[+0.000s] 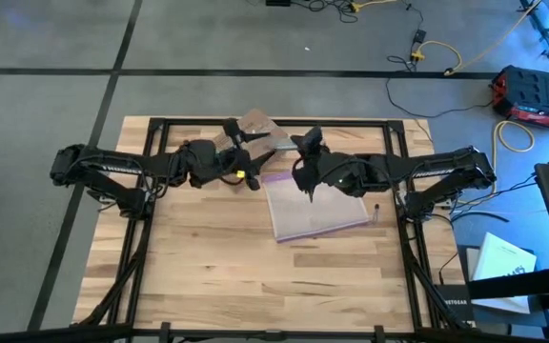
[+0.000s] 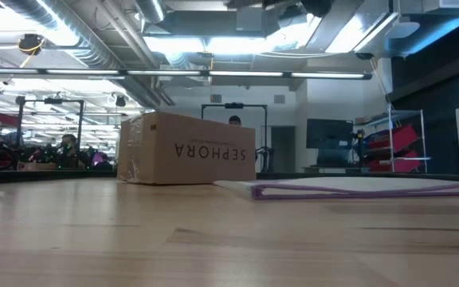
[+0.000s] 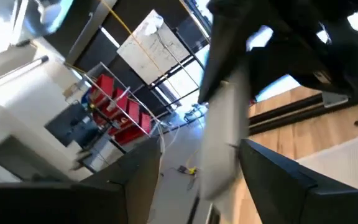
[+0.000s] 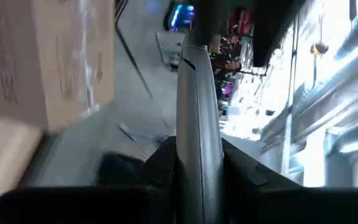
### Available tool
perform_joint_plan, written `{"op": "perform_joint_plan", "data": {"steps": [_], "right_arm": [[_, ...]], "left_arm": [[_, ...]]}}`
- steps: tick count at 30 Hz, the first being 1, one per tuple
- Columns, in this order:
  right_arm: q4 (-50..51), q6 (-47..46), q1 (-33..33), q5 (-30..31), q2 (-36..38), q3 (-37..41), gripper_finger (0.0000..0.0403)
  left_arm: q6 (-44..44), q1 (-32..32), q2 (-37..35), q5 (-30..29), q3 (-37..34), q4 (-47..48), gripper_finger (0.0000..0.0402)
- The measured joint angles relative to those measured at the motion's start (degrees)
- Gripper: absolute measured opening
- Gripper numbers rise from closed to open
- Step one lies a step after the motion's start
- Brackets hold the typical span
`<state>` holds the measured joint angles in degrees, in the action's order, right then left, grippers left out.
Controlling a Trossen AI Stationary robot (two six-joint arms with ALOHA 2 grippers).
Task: Unpack boxes
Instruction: Open the cutter
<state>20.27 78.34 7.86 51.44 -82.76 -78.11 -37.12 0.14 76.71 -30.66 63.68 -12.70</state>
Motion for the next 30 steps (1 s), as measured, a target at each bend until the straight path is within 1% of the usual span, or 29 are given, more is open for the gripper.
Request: {"op": "perform_joint_plan", "data": {"steps": [2,4,5,8,15,20,24,30], "right_arm": [[-2.4,5.1,0.5,2.4,0.0,2.1,0.0065],[-7.1,10.7,0.6,4.8,0.0,4.8,0.0065],[-8.7,12.2,0.6,5.1,0.0,5.9,0.0065],[-11.7,13.4,0.5,5.1,0.0,8.4,0.0065],[-18.1,13.7,0.4,5.8,-0.1,10.9,0.0065],[-20.3,14.7,0.4,5.8,-0.1,10.9,0.0065],[-20.0,15.0,0.4,5.6,-0.1,10.9,0.0065],[-20.4,15.0,0.4,5.1,-0.1,10.8,0.0065]], "left_arm": [[3.7,0.7,0.0,2.6,0.0,0.0,0.0220],[8.0,1.4,0.0,5.2,0.0,0.0,0.0228],[10.0,1.8,0.0,6.5,0.0,0.0,0.0232],[14.4,2.8,0.0,10.7,0.0,0.1,0.0242],[19.1,4.6,0.3,18.5,0.0,1.6,0.0250],[18.1,4.9,2.8,19.4,-0.1,3.3,0.0250],[19.0,5.1,4.2,19.4,-0.1,1.9,0.0250],[15.6,5.3,4.6,19.4,-0.1,-0.6,0.0250]]}}
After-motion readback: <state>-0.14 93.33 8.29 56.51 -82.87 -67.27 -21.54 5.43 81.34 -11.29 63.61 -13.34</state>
